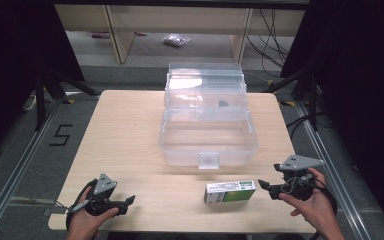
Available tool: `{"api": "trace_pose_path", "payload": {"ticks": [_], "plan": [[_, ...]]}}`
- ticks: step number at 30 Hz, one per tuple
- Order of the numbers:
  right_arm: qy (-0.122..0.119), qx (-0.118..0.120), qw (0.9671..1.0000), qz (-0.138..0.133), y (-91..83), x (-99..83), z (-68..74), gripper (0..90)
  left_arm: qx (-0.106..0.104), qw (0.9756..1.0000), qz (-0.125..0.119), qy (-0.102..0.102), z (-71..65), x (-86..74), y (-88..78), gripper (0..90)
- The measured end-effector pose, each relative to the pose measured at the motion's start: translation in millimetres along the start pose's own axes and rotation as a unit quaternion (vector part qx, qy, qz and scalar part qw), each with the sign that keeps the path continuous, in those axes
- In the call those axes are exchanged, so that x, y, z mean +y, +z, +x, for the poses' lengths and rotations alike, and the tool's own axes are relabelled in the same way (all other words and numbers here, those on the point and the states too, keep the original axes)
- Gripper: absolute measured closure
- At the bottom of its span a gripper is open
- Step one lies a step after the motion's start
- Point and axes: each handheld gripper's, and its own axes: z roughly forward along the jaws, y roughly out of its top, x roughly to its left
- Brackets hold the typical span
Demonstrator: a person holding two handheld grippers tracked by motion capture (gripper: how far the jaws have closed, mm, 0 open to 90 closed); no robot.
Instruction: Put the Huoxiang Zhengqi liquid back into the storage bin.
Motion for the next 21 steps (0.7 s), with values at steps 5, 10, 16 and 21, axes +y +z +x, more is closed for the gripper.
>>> {"api": "trace_pose_path", "payload": {"ticks": [5,10,16,21], "plan": [[-0.045,0.026,0.9986,0.007,1.3,12.6,8.4,24.8,-0.003,0.9997,0.015,0.019,2.7,0.6,-2.4,17.9],[-0.078,0.057,0.9951,0.020,12.2,22.7,22.8,25.4,-0.013,0.9999,-0.002,-0.005,-0.1,0.0,0.8,17.9],[-0.126,0.084,0.9872,0.051,32.3,36.2,38.4,24.9,-0.012,0.9997,0.014,0.017,1.9,0.2,-0.9,17.9],[-0.155,0.095,0.9792,0.091,49.5,46.3,54.0,24.7,-0.009,1.0000,-0.004,0.000,-0.4,-0.3,2.2,17.9]]}}
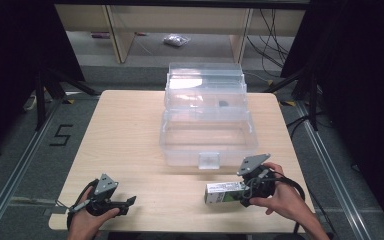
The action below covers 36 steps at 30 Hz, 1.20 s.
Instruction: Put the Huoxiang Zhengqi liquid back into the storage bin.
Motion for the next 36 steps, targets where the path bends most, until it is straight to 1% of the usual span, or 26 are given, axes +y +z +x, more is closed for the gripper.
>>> {"api": "trace_pose_path", "payload": {"ticks": [1,2,3,4,5,6,7,10,12,13,14,16,17,19,20,21,22,23,24,25,29,31,33,34,35,36], "plan": [[-0.007,0.019,0.9997,0.010,8.2,6.6,-1.0,23.5,-0.001,1.0000,0.002,0.001,0.3,0.2,-0.3,17.9],[-0.007,0.019,0.9997,0.010,8.2,6.6,-1.0,23.5,-0.001,1.0000,0.002,0.001,0.3,0.2,-0.3,17.9],[-0.011,0.027,0.9993,0.023,13.6,9.6,-0.6,23.2,-0.008,0.9999,-0.006,-0.009,-1.8,-0.3,0.5,17.9],[-0.023,0.032,0.9988,0.029,16.7,11.6,-1.5,22.4,-0.008,0.9999,-0.006,-0.009,-1.8,-0.3,0.5,17.9],[-0.024,0.031,0.9987,0.034,19.5,13.2,-0.8,21.5,-0.007,0.9999,0.007,0.000,-0.9,0.2,-1.0,17.9],[-0.024,0.030,0.9983,0.043,21.5,14.7,0.1,21.1,-0.007,1.0000,-0.001,-0.005,-2.1,0.2,0.3,17.8],[-0.033,0.033,0.9978,0.048,23.7,16.2,0.3,21.7,-0.007,1.0000,0.006,0.000,-0.9,0.6,-0.5,17.9],[-0.045,0.037,0.9967,0.056,27.9,19.1,0.6,23.1,-0.001,1.0000,0.006,0.000,-1.0,0.5,-1.5,17.9],[-0.049,0.041,0.9954,0.071,30.7,20.9,1.3,26.7,-0.002,1.0000,0.000,-0.001,-0.5,-0.1,-0.1,17.9],[-0.052,0.039,0.9949,0.077,32.0,21.0,1.5,27.8,0.001,1.0000,0.001,0.000,-0.7,-0.1,0.0,17.9],[-0.054,0.041,0.9944,0.082,32.2,21.2,1.4,29.0,-0.005,1.0000,0.008,0.002,-0.1,0.3,-0.9,17.9],[-0.063,0.038,0.9935,0.087,34.6,21.6,-0.4,31.2,-0.002,1.0000,0.005,0.001,-0.7,0.3,-1.1,17.9],[-0.068,0.039,0.9927,0.091,35.1,21.6,-1.2,33.4,-0.003,1.0000,-0.002,-0.001,-0.7,0.0,-0.4,17.9],[-0.078,0.042,0.9904,0.106,38.2,21.2,-2.2,36.7,-0.002,1.0000,-0.001,-0.003,-0.4,-0.4,-0.4,17.9],[-0.078,0.042,0.9904,0.106,38.2,21.2,-2.2,36.7,-0.002,1.0000,-0.001,-0.003,-0.4,-0.4,-0.4,17.9],[-0.071,0.046,0.9887,0.123,38.9,21.4,-1.0,37.3,-0.001,1.0000,-0.003,-0.002,-0.3,-0.3,0.4,17.9],[-0.071,0.046,0.9887,0.123,38.9,21.4,-1.0,37.3,-0.001,1.0000,-0.003,-0.002,-0.3,-0.3,0.4,18.0],[-0.064,0.044,0.9879,0.134,39.0,21.3,1.3,40.5,-0.001,1.0000,0.002,0.001,-0.8,0.2,-0.8,18.1],[-0.064,0.044,0.9879,0.134,39.0,21.3,1.3,40.5,-0.001,1.0000,0.002,0.001,-0.8,0.2,-0.8,18.1],[-0.082,0.048,0.9869,0.131,40.8,21.6,-0.3,41.7,-0.002,1.0000,0.003,0.001,-0.7,0.2,-0.7,18.1],[-0.094,0.055,0.9831,0.147,43.4,24.1,0.4,48.0,-0.002,1.0000,0.002,0.001,-0.8,0.1,-0.9,18.1],[-0.099,0.054,0.9832,0.144,44.6,24.6,0.0,48.4,-0.002,1.0000,0.000,0.001,-0.8,-0.2,0.0,18.1],[-0.108,0.049,0.9788,0.167,45.7,27.4,-0.9,51.3,-0.004,1.0000,0.005,0.007,-0.9,-0.1,-0.2,18.3],[-0.108,0.049,0.9788,0.167,45.7,27.4,-0.9,51.3,-0.004,1.0000,0.005,0.007,-0.9,-0.1,-0.2,18.4],[-0.122,0.056,0.9747,0.179,46.9,30.3,-1.0,54.9,-0.005,1.0000,-0.004,-0.003,-2.4,-0.3,0.7,18.4],[-0.122,0.056,0.9747,0.179,46.9,30.3,-1.0,54.9,-0.008,1.0000,0.000,0.000,-1.6,-0.2,0.1,18.4]]}}
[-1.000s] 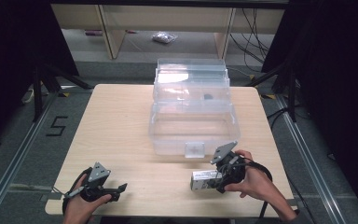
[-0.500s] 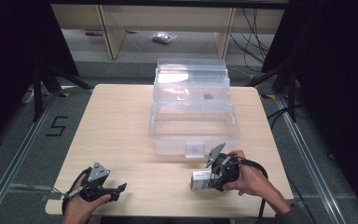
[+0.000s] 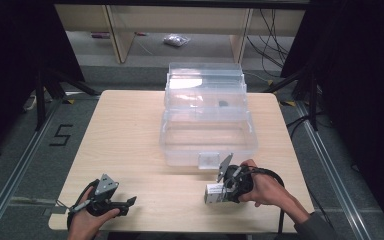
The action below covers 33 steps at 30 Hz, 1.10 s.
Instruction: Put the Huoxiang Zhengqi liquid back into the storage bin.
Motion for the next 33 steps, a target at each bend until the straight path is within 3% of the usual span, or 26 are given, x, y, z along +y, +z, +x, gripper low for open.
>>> {"api": "trace_pose_path", "payload": {"ticks": [4,5,8,9,11,12,14,15,16,17,19,20,23,25,26,28,29,31,32,33], "plan": [[-0.019,0.012,0.9995,0.020,-1.0,5.4,0.3,62.2,0.005,1.0000,0.001,0.002,0.1,-0.2,0.1,18.5],[-0.014,0.019,0.9993,0.028,-2.0,7.5,1.9,63.5,0.003,1.0000,0.003,0.002,-0.3,0.1,-0.2,18.6],[-0.030,0.022,0.9987,0.034,-1.9,10.5,2.1,63.9,0.004,1.0000,0.001,0.003,-0.3,0.1,0.0,18.8],[-0.044,0.024,0.9983,0.030,-1.5,11.0,0.2,63.9,-0.001,0.9999,0.010,0.005,0.1,0.6,-1.9,18.9],[-0.024,0.026,0.9990,0.027,-3.0,10.1,1.6,64.0,0.000,1.0000,0.000,0.001,-0.4,0.1,-0.6,18.9],[-0.039,0.029,0.9986,0.019,-3.6,10.2,-1.0,64.0,0.000,1.0000,-0.001,0.001,-0.2,0.2,-0.6,18.9],[-0.045,0.035,0.9983,0.004,-6.3,9.2,-4.1,64.0,0.002,1.0000,-0.004,-0.002,-0.5,0.2,-0.3,18.9],[-0.027,0.034,0.9990,0.006,-10.4,8.7,-2.9,64.0,0.004,0.9999,0.007,0.009,1.3,0.5,-1.7,18.8],[-0.024,0.032,0.9992,0.003,-13.9,9.5,-2.8,64.0,0.003,1.0000,0.003,0.006,0.4,0.5,-1.8,18.9],[-0.040,0.032,0.9987,-0.005,-17.1,9.9,-6.1,64.0,0.002,0.9999,0.006,0.013,1.5,0.5,-2.4,18.9],[-0.041,0.027,0.9988,-0.006,-23.3,10.5,-7.5,64.0,0.003,1.0000,-0.004,-0.003,-0.3,0.2,-0.2,18.9],[-0.027,0.024,0.9993,-0.002,-26.9,11.2,-6.0,64.0,0.006,1.0000,0.000,0.000,0.4,0.2,-0.3,18.9],[-0.021,0.028,0.9994,-0.006,-35.4,11.6,-7.5,64.0,0.009,1.0000,0.001,-0.001,0.5,0.5,-0.9,18.8],[-0.035,0.030,0.9989,-0.010,-39.0,12.7,-10.5,64.0,0.008,1.0000,0.006,0.001,0.9,0.4,-1.7,18.9],[-0.054,0.029,0.9980,-0.018,-39.6,12.7,-13.5,64.0,0.008,1.0000,0.005,0.001,1.2,0.4,-1.4,18.9],[-0.035,0.026,0.9990,-0.009,-44.6,13.0,-11.4,64.0,0.002,0.9998,0.016,0.013,2.9,1.0,-4.0,18.9],[-0.040,0.025,0.9989,-0.007,-46.2,14.3,-11.7,64.0,0.002,1.0000,0.001,-0.003,0.7,0.5,-1.9,18.9],[-0.046,0.029,0.9985,-0.012,-47.5,14.7,-13.5,64.0,0.001,1.0000,0.000,-0.003,0.9,0.4,-1.9,18.9],[-0.041,0.031,0.9986,-0.011,-48.6,15.2,-13.1,64.0,0.002,0.9997,0.017,0.015,3.1,1.2,-4.4,18.9],[-0.034,0.035,0.9988,-0.009,-49.8,15.5,-12.5,64.0,0.001,0.9998,0.015,0.013,2.9,1.1,-4.2,18.9]]}}
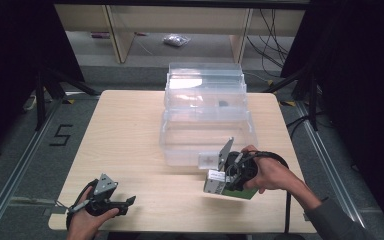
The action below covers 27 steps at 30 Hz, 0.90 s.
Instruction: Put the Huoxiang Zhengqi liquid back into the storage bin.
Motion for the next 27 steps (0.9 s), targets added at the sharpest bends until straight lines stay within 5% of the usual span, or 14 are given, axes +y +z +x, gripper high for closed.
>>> {"api": "trace_pose_path", "payload": {"ticks": [1,3,4,5,7,8,9,16,17,21,22,23,26,27], "plan": [[0.002,0.002,1.0000,0.001,-1.5,0.7,0.0,64.1,-0.001,0.9998,-0.014,-0.014,-1.6,-0.5,2.0,18.9],[0.004,0.003,1.0000,0.000,-3.5,1.4,0.1,64.1,-0.001,1.0000,-0.001,0.002,0.6,-0.1,0.2,18.9],[-0.013,0.005,0.9999,-0.008,-3.6,2.4,-2.3,64.1,0.000,1.0000,-0.005,-0.002,0.1,-0.3,0.6,18.9],[0.007,0.006,1.0000,-0.001,-6.2,2.5,0.1,64.1,0.001,1.0000,-0.008,-0.003,0.0,-0.5,0.8,18.9],[0.004,0.004,1.0000,-0.005,-9.8,4.0,-0.4,64.1,-0.001,1.0000,-0.001,-0.003,0.3,-0.2,0.2,18.9],[0.004,0.004,1.0000,-0.007,-12.0,4.7,-0.6,64.1,-0.001,0.9996,-0.018,-0.020,-2.1,-0.7,2.6,18.9],[-0.006,0.004,0.9999,-0.009,-13.8,5.8,-2.0,64.1,0.000,1.0000,-0.005,-0.002,0.2,-0.4,0.5,18.9],[-0.006,-0.002,0.9998,-0.020,-29.1,10.4,-6.2,64.1,0.000,1.0000,-0.007,-0.001,-0.2,-0.1,0.1,18.9],[-0.015,-0.003,0.9996,-0.023,-29.7,11.2,-8.3,64.2,0.000,0.9996,-0.021,-0.020,-3.2,-0.1,1.8,18.9],[-0.014,-0.001,0.9996,-0.025,-33.8,12.8,-10.5,64.2,-0.002,0.9995,-0.023,-0.020,-3.1,0.2,1.8,18.9],[0.003,-0.003,0.9998,-0.020,-36.0,12.9,-8.6,64.2,-0.001,0.9996,-0.021,-0.020,-3.1,0.1,1.8,19.0],[-0.005,0.000,0.9997,-0.023,-37.7,13.5,-9.7,64.2,0.003,1.0000,-0.005,0.002,0.4,-0.1,0.1,19.0],[-0.021,-0.003,0.9994,-0.028,-44.6,15.5,-12.3,64.3,0.004,1.0000,0.000,0.007,1.2,0.4,-0.5,19.0],[-0.019,-0.002,0.9994,-0.028,-47.3,16.0,-12.8,64.3,0.004,0.9997,-0.019,-0.014,-1.9,0.0,2.2,19.0]]}}
